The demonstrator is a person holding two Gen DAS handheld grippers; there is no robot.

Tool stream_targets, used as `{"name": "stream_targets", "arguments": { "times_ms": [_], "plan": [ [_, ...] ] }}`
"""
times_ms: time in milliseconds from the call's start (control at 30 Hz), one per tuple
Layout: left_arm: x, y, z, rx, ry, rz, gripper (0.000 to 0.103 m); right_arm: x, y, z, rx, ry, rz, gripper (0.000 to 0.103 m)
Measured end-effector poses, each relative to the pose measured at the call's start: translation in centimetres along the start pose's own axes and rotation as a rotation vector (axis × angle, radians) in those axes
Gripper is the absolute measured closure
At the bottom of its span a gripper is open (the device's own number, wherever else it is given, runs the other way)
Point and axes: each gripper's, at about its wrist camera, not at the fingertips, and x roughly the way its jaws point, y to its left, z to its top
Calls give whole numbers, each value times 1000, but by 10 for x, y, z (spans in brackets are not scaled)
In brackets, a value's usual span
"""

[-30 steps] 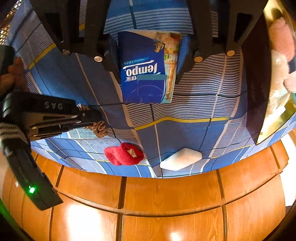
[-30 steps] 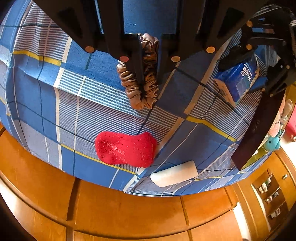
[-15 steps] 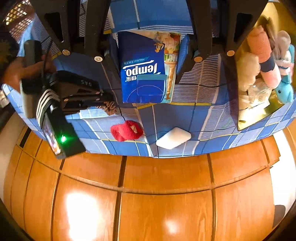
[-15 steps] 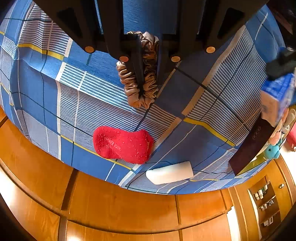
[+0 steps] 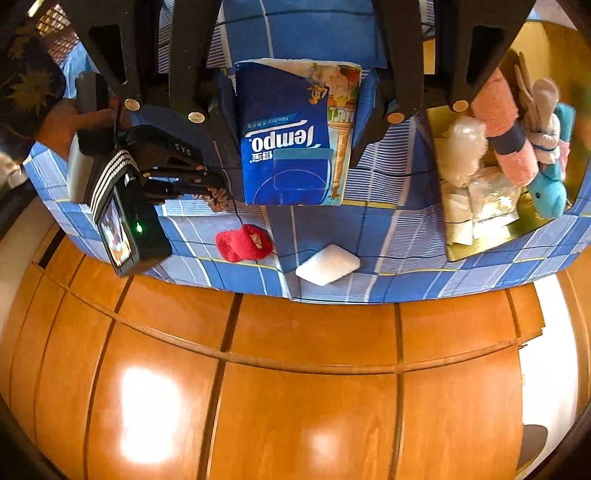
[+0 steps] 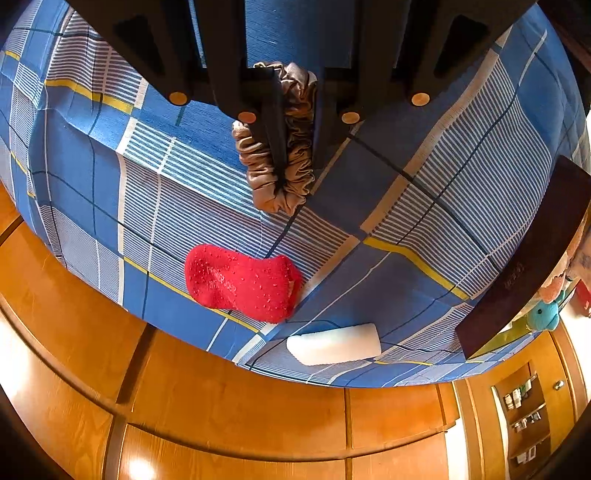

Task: Organize soft objects
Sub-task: 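Carry the Tempo pack toward the gold tray with the left gripper while the right gripper holds the scrunchie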

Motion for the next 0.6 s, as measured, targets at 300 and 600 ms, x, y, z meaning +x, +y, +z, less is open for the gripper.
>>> {"name": "stream_targets", "arguments": {
  "times_ms": [300,600],
  "plan": [
    [-18,23,2,-50,-9,42,51,0,2,-1,-9,-9,-7,91],
    [-37,60,0,-106,-22,116,51,-1,2,-1,-12,-11,-12,91]
  ]
}}
